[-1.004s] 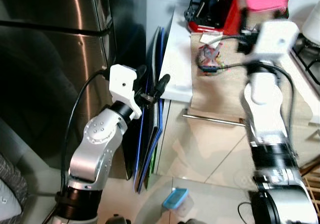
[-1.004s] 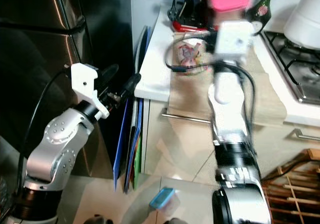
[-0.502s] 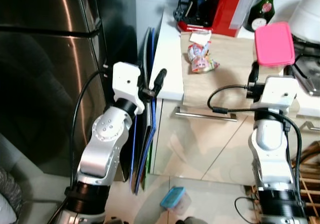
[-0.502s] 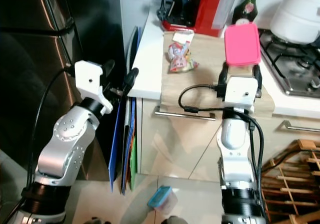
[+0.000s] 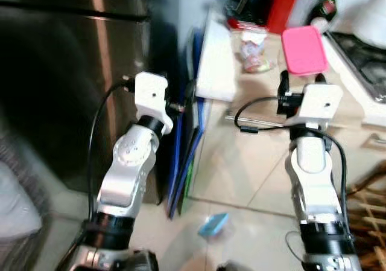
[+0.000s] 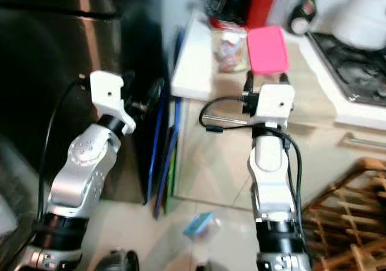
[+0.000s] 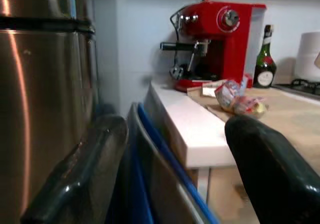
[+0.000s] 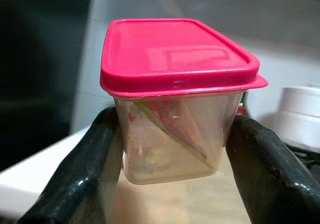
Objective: Restocking fridge
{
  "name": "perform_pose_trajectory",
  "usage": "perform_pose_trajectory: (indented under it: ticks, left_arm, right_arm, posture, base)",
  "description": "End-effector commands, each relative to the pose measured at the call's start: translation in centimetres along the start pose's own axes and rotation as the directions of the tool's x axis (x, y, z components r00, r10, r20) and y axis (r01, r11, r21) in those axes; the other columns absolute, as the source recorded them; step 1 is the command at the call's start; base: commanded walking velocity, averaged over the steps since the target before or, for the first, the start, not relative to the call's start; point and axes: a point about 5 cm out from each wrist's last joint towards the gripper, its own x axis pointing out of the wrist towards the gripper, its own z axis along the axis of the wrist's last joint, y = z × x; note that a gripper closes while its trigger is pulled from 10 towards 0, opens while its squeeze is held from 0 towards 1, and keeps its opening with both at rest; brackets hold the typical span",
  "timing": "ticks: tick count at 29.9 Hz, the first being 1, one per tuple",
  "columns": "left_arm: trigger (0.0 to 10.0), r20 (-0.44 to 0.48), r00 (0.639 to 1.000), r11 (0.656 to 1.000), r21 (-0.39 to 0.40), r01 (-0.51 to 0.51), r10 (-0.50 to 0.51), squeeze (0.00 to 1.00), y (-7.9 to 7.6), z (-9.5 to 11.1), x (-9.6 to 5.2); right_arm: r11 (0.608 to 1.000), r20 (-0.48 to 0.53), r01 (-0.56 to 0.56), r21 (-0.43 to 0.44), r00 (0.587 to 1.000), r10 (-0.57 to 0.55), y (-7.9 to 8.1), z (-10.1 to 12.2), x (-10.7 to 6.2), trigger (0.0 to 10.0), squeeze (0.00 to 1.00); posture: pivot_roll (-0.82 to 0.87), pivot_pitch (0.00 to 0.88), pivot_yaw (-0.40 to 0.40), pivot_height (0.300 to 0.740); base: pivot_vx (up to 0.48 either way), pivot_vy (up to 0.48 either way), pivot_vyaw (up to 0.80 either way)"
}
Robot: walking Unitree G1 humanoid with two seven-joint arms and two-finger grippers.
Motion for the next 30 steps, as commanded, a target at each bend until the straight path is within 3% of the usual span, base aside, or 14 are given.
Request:
perform_pose_trajectory:
  ticks: [1, 22, 25, 30]
  left_arm:
    - [10.0, 0.017, 1.000, 1.000, 0.010, 0.015, -0.015, 0.00, -0.3, 0.4, 0.4]
    - [10.0, 0.016, 0.999, 0.999, 0.011, 0.046, -0.046, 0.00, -0.7, -0.2, 0.4]
    - [10.0, 0.024, 0.998, 0.997, -0.042, 0.061, -0.060, 0.00, -0.6, -0.3, 0.0]
    - [10.0, 0.022, 0.997, 0.995, -0.056, 0.081, -0.080, 0.00, -1.0, -0.5, -0.2]
  right_arm:
    - [1.000, 0.000, 0.012, 0.004, 1.000, -0.012, -0.5, 0.1, 0.2, 0.0, 0.00]
    - [1.000, -0.035, 0.017, -0.013, 0.999, -0.017, -1.1, -0.7, 0.1, 0.0, 0.00]
    - [1.000, -0.041, 0.013, -0.021, 0.999, -0.014, -1.2, -0.9, 0.0, 0.0, 0.00]
    - [0.999, -0.047, 0.002, -0.039, 0.999, -0.004, -1.3, -1.1, -0.1, 0.0, 0.00]
  posture:
    - [-0.07, 0.000, -0.033, 0.740]
    - [-0.08, 0.000, -0.023, 0.740]
    - [-0.08, 0.000, -0.022, 0.740]
    - [-0.09, 0.000, -0.017, 0.740]
  base:
    - [-0.292, 0.000, 0.00]
    - [-0.032, 0.000, 0.00]
    - [0.000, 0.000, 0.00]
    - [0.000, -0.300, 0.00]
